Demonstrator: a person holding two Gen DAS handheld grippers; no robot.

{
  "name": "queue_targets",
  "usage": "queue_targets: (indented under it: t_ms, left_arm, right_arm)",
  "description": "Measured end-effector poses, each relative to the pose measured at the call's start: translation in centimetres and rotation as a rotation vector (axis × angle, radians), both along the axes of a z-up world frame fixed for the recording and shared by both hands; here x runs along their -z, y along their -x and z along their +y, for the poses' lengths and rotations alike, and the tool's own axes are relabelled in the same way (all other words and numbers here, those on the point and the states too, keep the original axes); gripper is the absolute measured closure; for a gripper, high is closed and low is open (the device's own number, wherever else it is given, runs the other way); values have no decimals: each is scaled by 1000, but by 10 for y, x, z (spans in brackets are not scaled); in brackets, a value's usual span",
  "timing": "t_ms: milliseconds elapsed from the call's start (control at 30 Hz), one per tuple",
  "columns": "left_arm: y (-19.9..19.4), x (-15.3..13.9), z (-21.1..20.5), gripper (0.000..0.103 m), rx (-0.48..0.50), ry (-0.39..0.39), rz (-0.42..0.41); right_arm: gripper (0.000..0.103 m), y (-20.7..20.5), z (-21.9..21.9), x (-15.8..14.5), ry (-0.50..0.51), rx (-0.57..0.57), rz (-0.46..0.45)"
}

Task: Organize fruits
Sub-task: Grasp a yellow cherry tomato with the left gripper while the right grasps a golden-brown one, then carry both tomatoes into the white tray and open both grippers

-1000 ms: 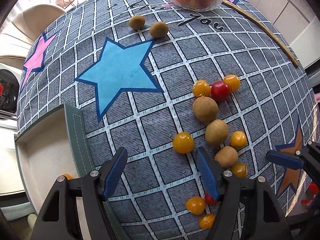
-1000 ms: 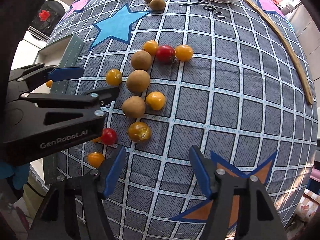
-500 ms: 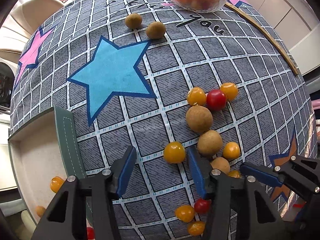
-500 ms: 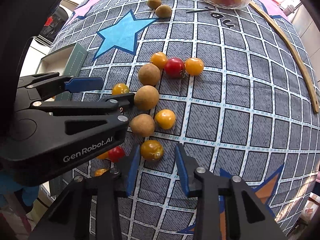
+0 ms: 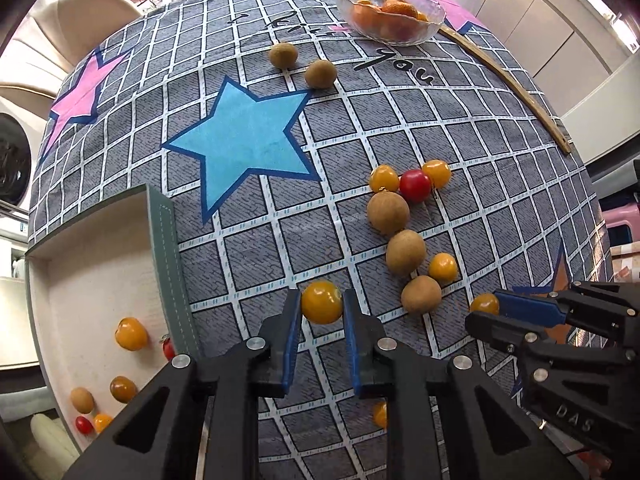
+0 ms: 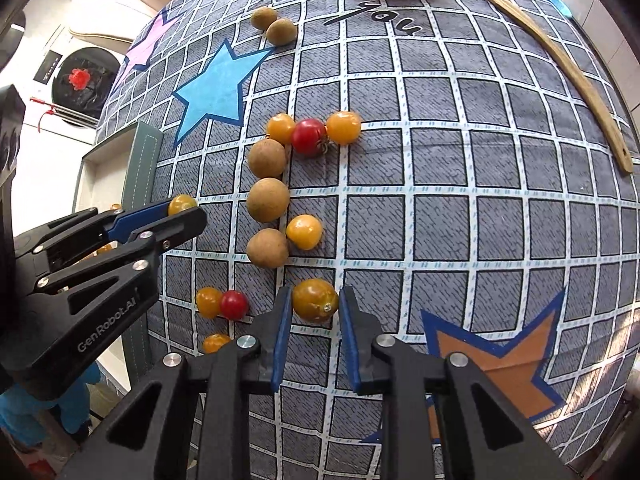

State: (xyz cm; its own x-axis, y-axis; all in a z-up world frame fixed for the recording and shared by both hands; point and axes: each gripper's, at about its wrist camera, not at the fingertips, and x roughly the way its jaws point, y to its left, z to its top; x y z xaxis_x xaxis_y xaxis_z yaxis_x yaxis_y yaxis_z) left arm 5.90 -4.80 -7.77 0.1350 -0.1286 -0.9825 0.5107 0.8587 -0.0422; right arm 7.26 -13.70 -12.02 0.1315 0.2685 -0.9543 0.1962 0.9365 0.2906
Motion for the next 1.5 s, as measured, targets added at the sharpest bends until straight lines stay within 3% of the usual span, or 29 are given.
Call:
queue_targets:
  t_ms: [467, 1000, 1500]
  left_arm:
    - [21, -28, 80, 81, -151, 21, -23]
    - [39, -41, 162, 81, -340, 19, -54]
    - [52, -38, 241, 81, -542, -7, -68]
  right_arm:
    - [77, 25, -7, -23, 8, 3, 13]
    - [77, 7, 44, -44, 29, -123, -16]
    - [77, -21, 122, -49, 11, -298, -34]
